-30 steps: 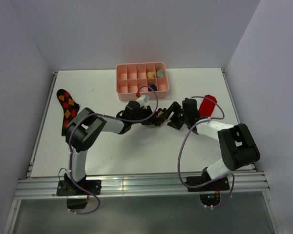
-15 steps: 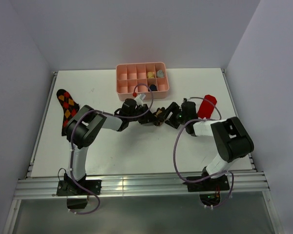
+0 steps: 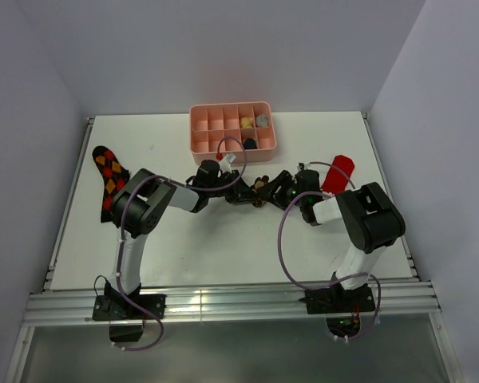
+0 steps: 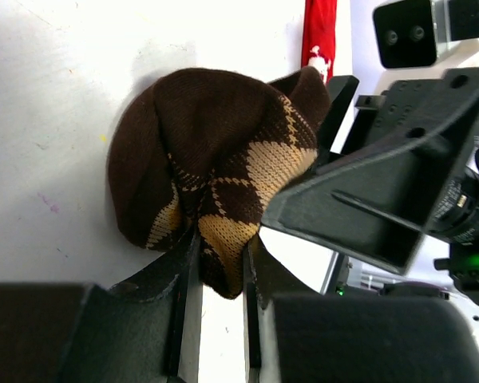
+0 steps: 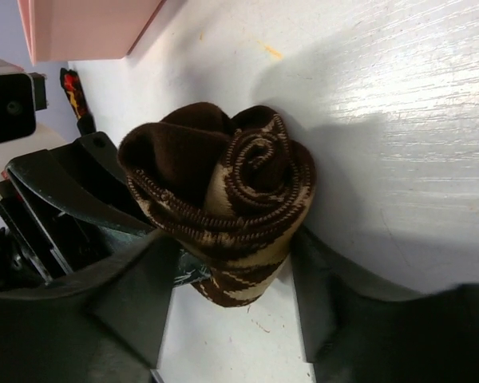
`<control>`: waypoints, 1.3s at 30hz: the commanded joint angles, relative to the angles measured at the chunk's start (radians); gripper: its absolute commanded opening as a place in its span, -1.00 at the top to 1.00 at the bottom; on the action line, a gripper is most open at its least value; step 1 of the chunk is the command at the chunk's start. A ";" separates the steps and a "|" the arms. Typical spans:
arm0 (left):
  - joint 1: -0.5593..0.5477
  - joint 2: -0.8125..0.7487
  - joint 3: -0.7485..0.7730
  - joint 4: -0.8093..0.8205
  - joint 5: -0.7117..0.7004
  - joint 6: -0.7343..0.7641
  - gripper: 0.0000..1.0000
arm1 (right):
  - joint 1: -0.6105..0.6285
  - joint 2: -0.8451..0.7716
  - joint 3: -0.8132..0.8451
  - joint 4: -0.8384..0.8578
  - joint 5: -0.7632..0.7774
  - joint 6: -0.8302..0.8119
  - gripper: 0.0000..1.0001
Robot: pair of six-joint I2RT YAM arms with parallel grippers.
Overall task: Roll the socks
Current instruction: Roll the sock at the center of the board.
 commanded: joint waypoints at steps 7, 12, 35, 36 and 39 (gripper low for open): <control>-0.014 0.079 -0.006 -0.147 0.087 -0.006 0.96 | -0.005 0.017 -0.025 0.043 -0.002 -0.009 0.72; -0.014 -0.001 -0.003 -0.253 -0.072 0.114 0.48 | -0.006 -0.019 -0.010 -0.044 0.024 -0.024 1.00; -0.412 -0.281 -0.143 -0.008 -1.040 0.995 -0.65 | 0.018 -0.098 0.213 -0.600 0.104 -0.050 1.00; -0.433 -0.270 -0.138 0.002 -1.065 1.014 -0.67 | 0.018 -0.100 0.217 -0.607 0.105 -0.050 1.00; -0.461 -0.222 -0.106 0.014 -1.109 1.080 -0.68 | 0.018 -0.098 0.227 -0.623 0.102 -0.050 1.00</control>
